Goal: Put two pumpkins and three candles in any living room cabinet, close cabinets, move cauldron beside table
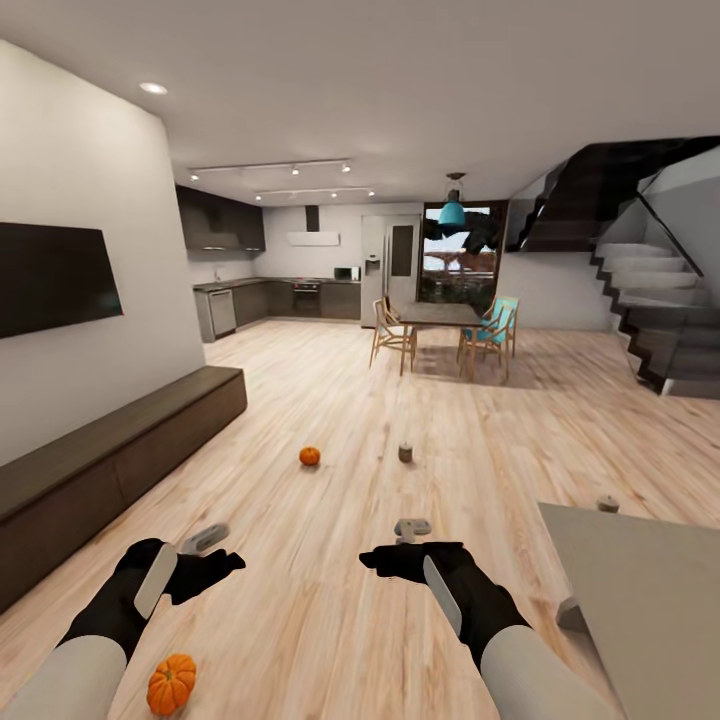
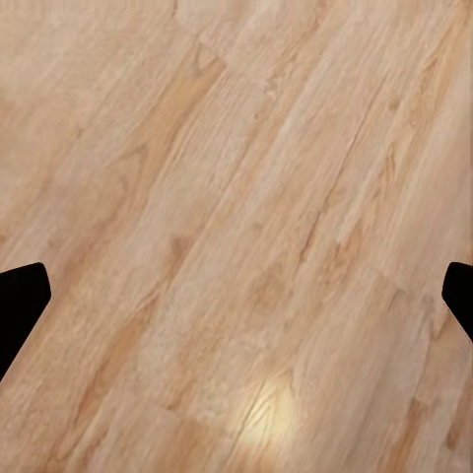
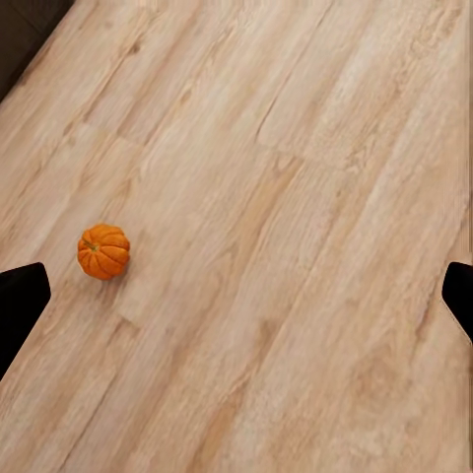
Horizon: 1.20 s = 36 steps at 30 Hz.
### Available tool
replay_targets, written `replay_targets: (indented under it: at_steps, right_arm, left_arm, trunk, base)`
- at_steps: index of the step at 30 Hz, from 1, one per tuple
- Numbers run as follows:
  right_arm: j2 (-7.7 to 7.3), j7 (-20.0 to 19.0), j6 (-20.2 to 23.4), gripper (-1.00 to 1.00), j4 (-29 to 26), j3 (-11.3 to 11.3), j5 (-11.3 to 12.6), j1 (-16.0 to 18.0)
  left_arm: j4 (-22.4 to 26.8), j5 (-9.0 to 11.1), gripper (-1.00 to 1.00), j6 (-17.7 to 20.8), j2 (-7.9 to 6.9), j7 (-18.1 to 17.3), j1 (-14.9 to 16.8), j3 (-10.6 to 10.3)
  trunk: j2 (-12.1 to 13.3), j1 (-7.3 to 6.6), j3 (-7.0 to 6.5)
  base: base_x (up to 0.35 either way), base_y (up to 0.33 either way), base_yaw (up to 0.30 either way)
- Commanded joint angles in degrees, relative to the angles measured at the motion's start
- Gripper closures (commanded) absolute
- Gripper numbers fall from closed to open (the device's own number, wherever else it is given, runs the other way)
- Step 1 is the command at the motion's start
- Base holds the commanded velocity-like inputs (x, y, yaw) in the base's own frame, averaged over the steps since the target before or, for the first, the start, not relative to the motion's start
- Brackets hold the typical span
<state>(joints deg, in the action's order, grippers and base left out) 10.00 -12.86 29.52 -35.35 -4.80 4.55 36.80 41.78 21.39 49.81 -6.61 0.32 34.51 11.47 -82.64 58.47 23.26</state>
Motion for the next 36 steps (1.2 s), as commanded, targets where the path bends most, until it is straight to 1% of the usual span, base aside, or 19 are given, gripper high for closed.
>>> replay_targets:
  at_steps: [1, 36]
  right_arm:
    - [0.00, 0.1, 0.3, -1.00, -0.1, 0.0, 0.5, 0.0]
    - [0.00, 0.1, 0.4, -1.00, -0.1, 0.0, 0.5, 0.0]
  left_arm:
    - [0.1, 0.1, -1.00, 0.3, 0.02, 0.0, 0.0, 0.1]
    - [0.1, 0.1, -1.00, 0.3, 0.02, 0.0, 0.0, 0.3]
  trunk:
    - [0.0, 0.03, 0.07]
    - [0.0, 0.03, 0.07]
  base:
    - [0.341, -0.071, 0.000]
    - [0.341, -0.088, 0.000]
